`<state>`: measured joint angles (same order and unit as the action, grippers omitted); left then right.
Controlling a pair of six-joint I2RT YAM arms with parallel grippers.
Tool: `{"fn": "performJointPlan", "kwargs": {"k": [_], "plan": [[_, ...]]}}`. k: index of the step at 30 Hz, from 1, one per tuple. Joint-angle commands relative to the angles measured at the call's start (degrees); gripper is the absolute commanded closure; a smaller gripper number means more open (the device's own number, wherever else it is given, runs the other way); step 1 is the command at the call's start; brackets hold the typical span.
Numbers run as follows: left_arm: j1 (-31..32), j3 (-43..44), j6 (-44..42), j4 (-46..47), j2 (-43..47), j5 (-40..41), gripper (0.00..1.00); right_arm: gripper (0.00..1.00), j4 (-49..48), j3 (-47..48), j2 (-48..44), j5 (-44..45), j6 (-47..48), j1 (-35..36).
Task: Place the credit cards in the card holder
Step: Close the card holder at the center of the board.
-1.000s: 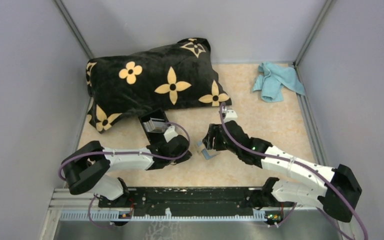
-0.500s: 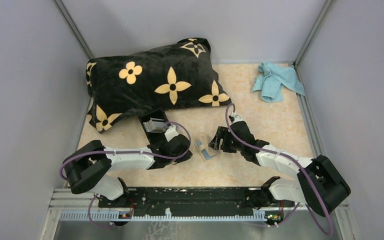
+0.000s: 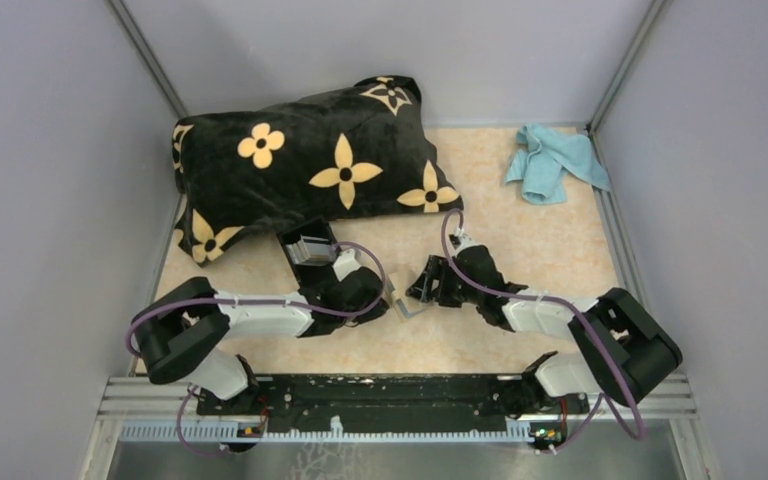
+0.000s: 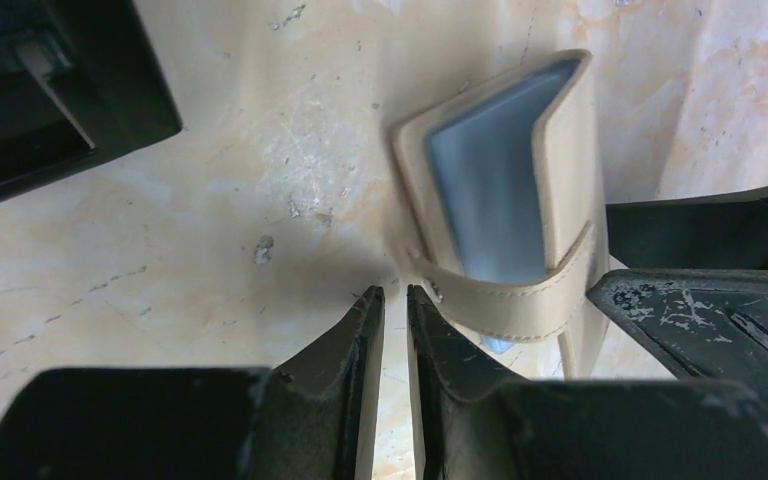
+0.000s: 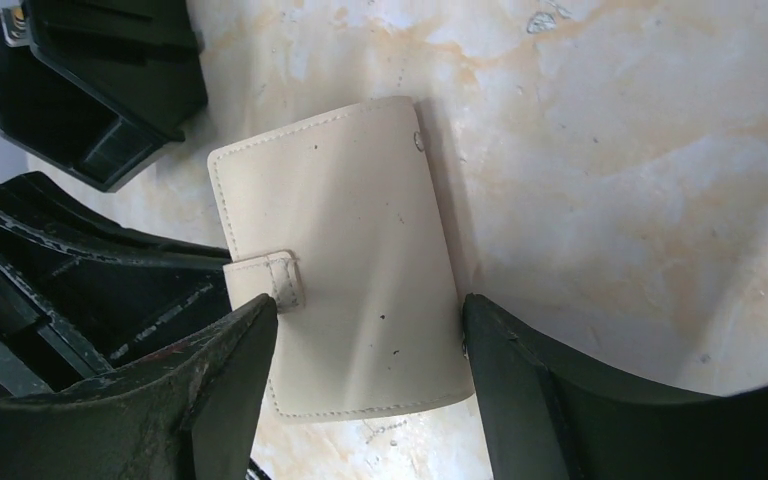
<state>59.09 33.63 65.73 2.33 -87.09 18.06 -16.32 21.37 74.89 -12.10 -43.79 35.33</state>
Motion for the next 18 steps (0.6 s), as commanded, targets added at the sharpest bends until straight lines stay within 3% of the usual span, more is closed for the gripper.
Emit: {"fn": "performJointPlan", "kwargs": {"k": [1, 18], "plan": [[-0.1, -3.8, -3.6, -13.9, -6.3, -2.2, 0.76, 0.30, -2.3, -2.3, 4.3, -0.7, 0.1, -0.3], [-0.3, -4.7, -4.1, -11.8, -10.4, -3.9, 0.76, 0.36, -16.3, -5.0, 13.2, -8.2, -4.6, 1.0]]}}
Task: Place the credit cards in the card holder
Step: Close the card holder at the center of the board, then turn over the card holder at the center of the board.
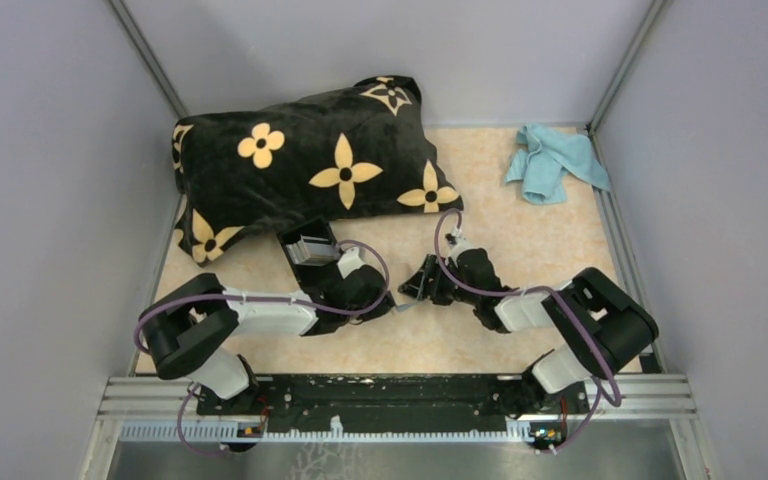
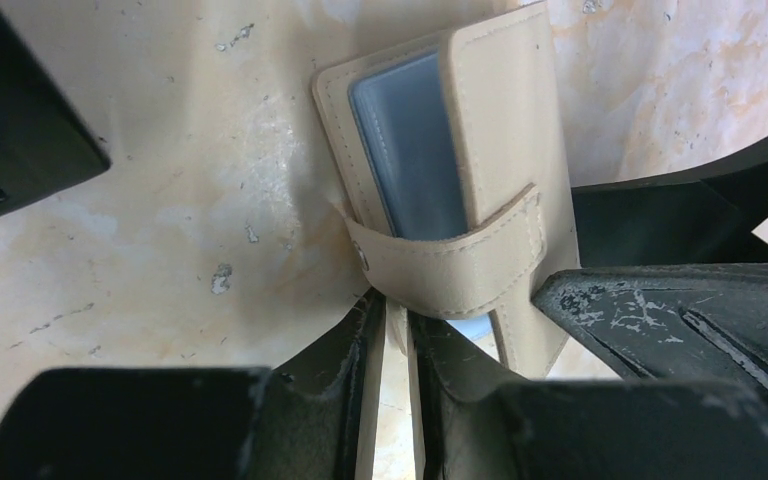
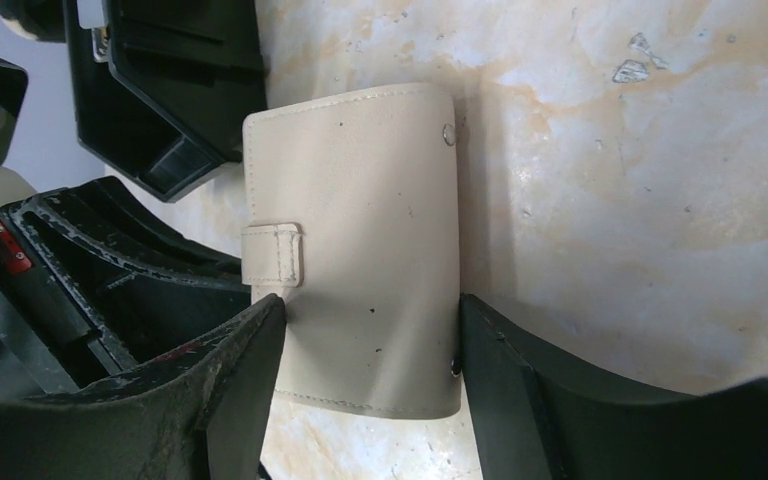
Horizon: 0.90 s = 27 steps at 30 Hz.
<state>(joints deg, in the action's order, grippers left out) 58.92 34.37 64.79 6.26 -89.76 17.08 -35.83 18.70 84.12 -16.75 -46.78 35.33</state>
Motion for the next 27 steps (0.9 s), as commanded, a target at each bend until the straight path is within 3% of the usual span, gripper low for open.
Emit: {"fn": "performJointPlan", "kwargs": {"k": [1, 7, 14, 20, 27], "plan": [[-0.2, -5.4, -3.2, -15.6, -8.0, -2.9, 0.76, 0.37, 1.8, -2.4, 4.6, -4.1, -2.2, 1.0], [-0.4, -5.8, -3.4, -15.1, -9.0, -3.3, 0.76, 0.45, -4.0, -2.1, 8.3, -6.0, -4.3, 1.3], [-0.6, -5.7, -3.4, -16.5, -7.3, -3.1, 0.75, 0.71, -5.1, -3.1, 4.6, -3.8, -4.8, 1.3], [-0.6, -4.1, -3.5, -22.7, -0.9, -2.1, 0.73, 0.97, 10.0, 2.2, -6.2, 2.0, 1.4, 1.3], [-0.6, -2.6, -4.1, -26.7, 6.7, -0.7, 0.73, 1.00, 36.5, 13.6, -19.5, 15.3, 12.6, 1.2]]}}
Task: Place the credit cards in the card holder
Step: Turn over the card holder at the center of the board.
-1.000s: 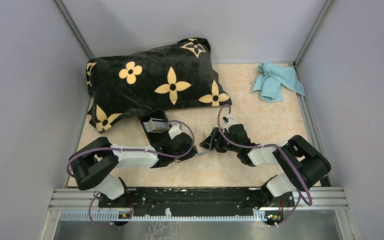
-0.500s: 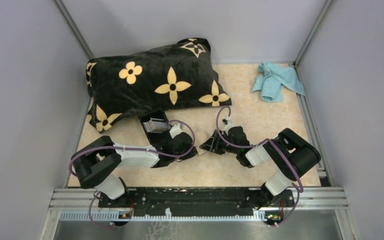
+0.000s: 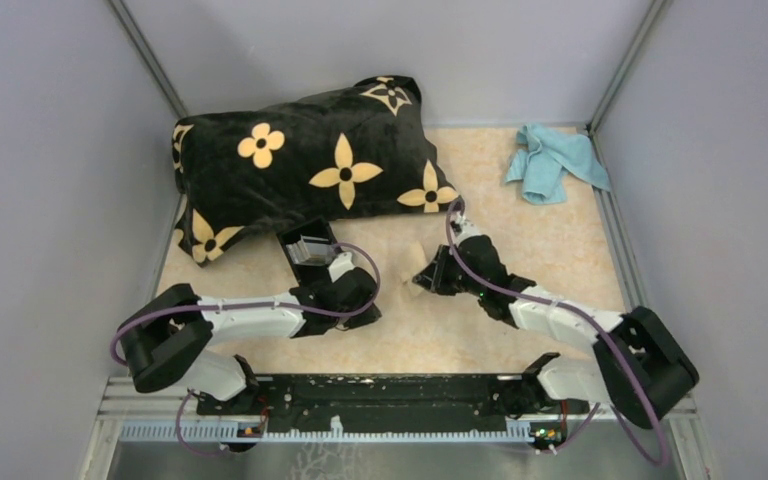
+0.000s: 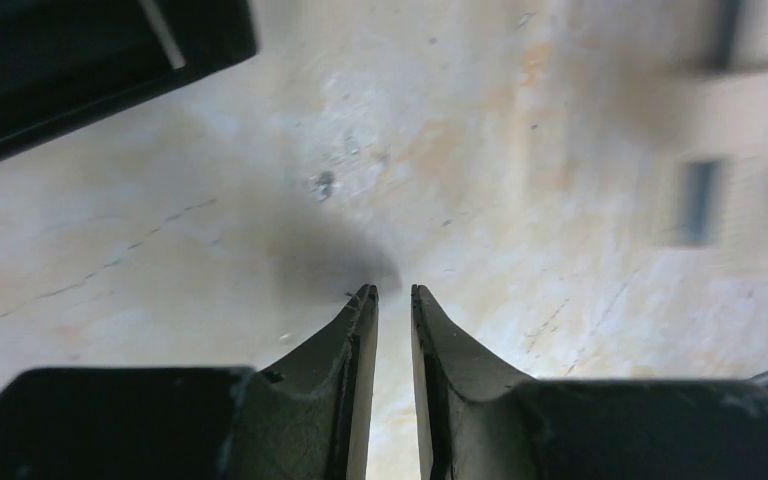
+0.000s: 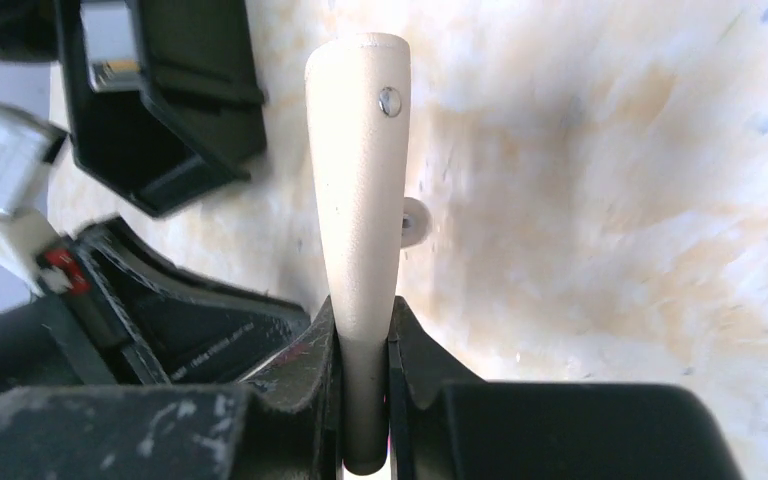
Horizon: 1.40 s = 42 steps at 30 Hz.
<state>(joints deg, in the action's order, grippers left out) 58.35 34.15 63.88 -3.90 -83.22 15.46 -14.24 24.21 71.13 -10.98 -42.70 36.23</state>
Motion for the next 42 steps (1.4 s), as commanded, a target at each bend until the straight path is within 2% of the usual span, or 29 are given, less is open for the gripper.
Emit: {"fn": "performJointPlan", "kwargs": {"k": [1, 5, 8, 13, 20, 25, 28, 32, 36, 42], "plan": [[0.0, -2.2, -3.4, -16.6, 0.5, 1.0, 0.73, 1.00, 19.0, 9.8, -7.3, 11.2, 9.8, 0.3], [0.0, -1.3, -3.9, -16.5, 0.3, 0.8, 0.73, 1.00, 28.9, 14.6, -8.1, 17.8, 13.5, 0.7], [0.0, -1.4, -4.1, -16.0, 0.5, 0.9, 0.73, 1.00, 35.1, 17.7, -6.7, 28.3, 14.9, 4.0], [0.0, -1.6, -4.5, -15.3, 0.0, 0.9, 0.73, 1.00, 44.1, 24.4, 0.7, 44.5, 15.1, 11.2], [-0.1, -4.5, -3.5, -14.1, 1.6, 1.1, 0.73, 1.00, 51.7, 30.6, 13.6, 57.6, 11.3, 19.8], [-0.2, -6.1, -2.7, -13.6, 2.7, 1.2, 0.73, 1.00, 54.3, 33.8, 22.7, 59.5, 7.5, 25.0], [-0.2, -6.9, -2.3, -13.6, 3.1, 1.1, 0.73, 0.92, 53.9, 35.2, 26.7, 58.2, 6.0, 27.9], [-0.2, -7.6, -1.8, -13.3, 3.4, 1.1, 0.73, 0.70, 54.2, 37.4, 28.6, 56.8, 4.3, 31.5], [-0.2, -7.5, -1.7, -13.4, 3.1, 0.9, 0.74, 0.56, 54.4, 38.9, 29.0, 55.2, 2.9, 33.8], [-0.1, -7.4, -1.1, -14.4, 3.6, 1.2, 0.74, 0.52, 54.3, 39.5, 25.6, 54.2, 1.7, 35.7]]}}
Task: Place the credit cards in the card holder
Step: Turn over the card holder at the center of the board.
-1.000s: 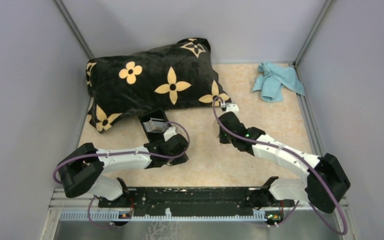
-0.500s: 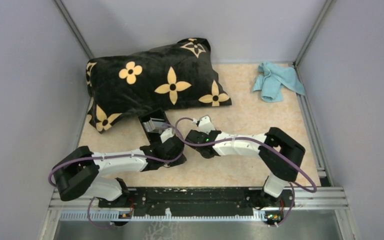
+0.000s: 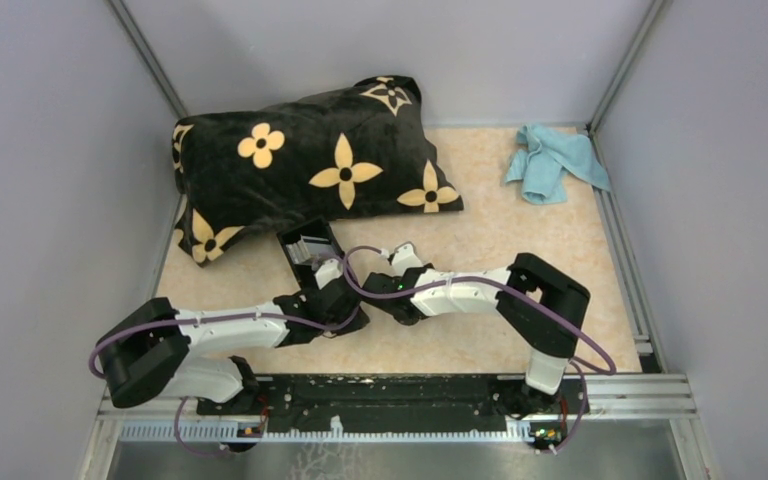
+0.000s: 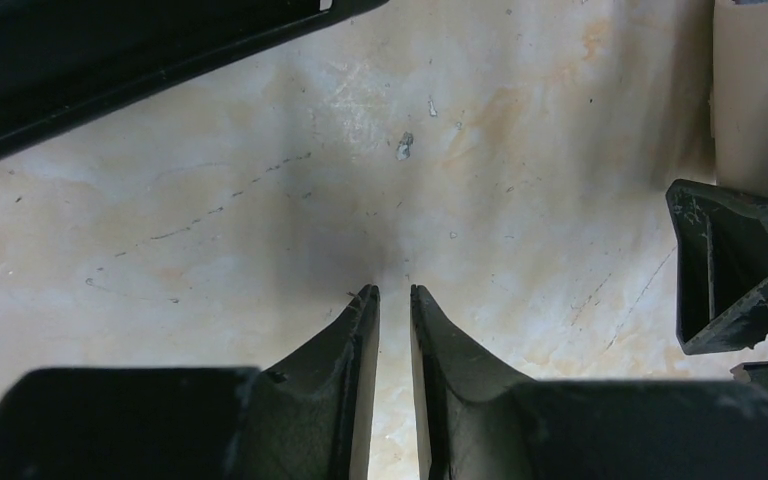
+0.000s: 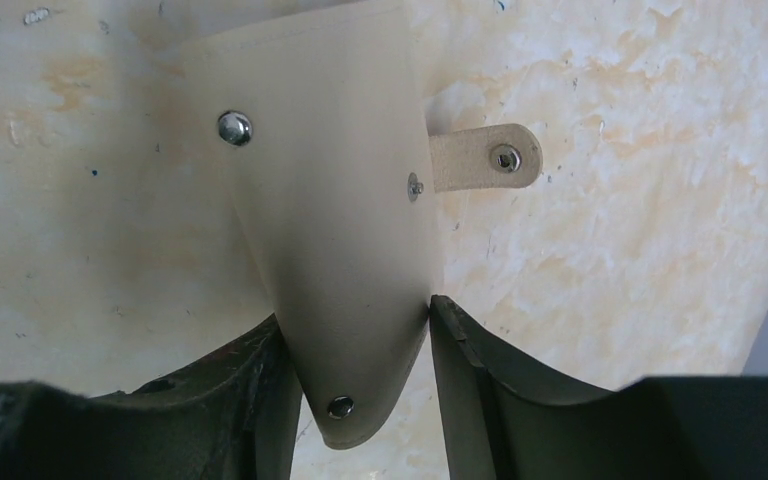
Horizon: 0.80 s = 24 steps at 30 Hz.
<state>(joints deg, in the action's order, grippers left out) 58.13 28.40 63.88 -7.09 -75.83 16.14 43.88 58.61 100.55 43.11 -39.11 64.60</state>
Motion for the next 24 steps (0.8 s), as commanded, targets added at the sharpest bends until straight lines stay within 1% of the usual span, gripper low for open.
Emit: {"fn": "performJointPlan", "kwargs": {"k": [1, 12, 17, 22, 24], "plan": [[0.1, -1.6, -0.9, -11.4, -3.7, 0.7, 0.74, 0.52, -4.0, 5.0, -5.0, -0.1, -1.8, 7.4], [0.2, 0.0, 0.0, -14.4, -3.6, 1.3, 0.73, 0.50, -7.3, 4.2, -17.3, -5.8, -0.5, 8.1], [0.6, 1.9, 0.3, -14.6, -3.3, 1.3, 0.73, 0.49, -8.0, 2.6, -22.1, -4.7, 0.0, 7.4], [1.2, 5.0, -3.3, -8.8, -3.5, 0.3, 0.72, 0.50, -13.4, -3.3, -28.4, -7.4, 4.6, 0.5], [1.2, 7.9, -4.8, -8.0, -5.1, 0.3, 0.70, 0.52, -16.1, -5.5, -31.3, -9.3, 7.1, -3.8]]}}
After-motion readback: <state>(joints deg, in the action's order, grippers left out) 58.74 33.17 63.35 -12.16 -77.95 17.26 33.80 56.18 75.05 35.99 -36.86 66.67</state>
